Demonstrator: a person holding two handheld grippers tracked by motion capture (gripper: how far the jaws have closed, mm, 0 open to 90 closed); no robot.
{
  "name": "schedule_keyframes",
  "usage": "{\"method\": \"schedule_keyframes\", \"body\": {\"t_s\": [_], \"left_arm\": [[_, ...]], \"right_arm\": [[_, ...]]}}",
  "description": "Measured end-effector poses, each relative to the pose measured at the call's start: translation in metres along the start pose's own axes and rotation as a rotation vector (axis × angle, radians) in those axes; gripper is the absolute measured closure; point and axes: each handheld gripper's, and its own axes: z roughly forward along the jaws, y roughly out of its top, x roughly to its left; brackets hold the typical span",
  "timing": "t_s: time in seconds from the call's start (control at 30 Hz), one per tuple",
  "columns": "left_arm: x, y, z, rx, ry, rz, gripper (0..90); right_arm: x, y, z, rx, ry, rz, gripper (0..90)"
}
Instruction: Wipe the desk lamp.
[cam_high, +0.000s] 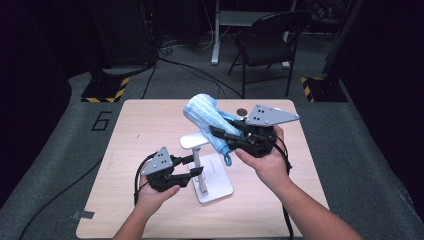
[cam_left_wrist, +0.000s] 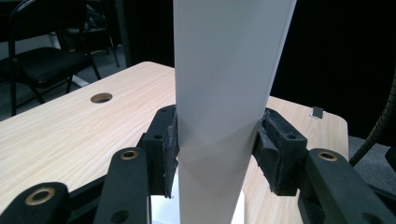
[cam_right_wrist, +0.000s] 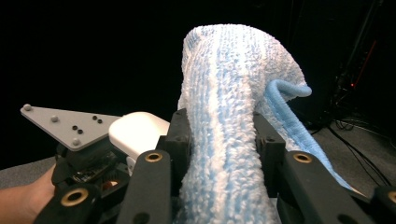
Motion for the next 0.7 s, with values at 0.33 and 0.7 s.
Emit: {"method": "schedule_keyframes", "body": {"t_s": [0.33, 0.7], "left_arm": [[0.0, 0.0, 0.0, 0.0, 0.0, 0.0, 52.6], [0.0, 0.0, 0.001, -0.004, 0.0, 0.007, 52.6]], "right_arm": [[-0.016, -0.004, -0.014, -0.004, -0.042, 0.012, 65.8], [-0.038, -0.011, -0.031, -0.014, -0.093, 0.034, 65.8]]}}
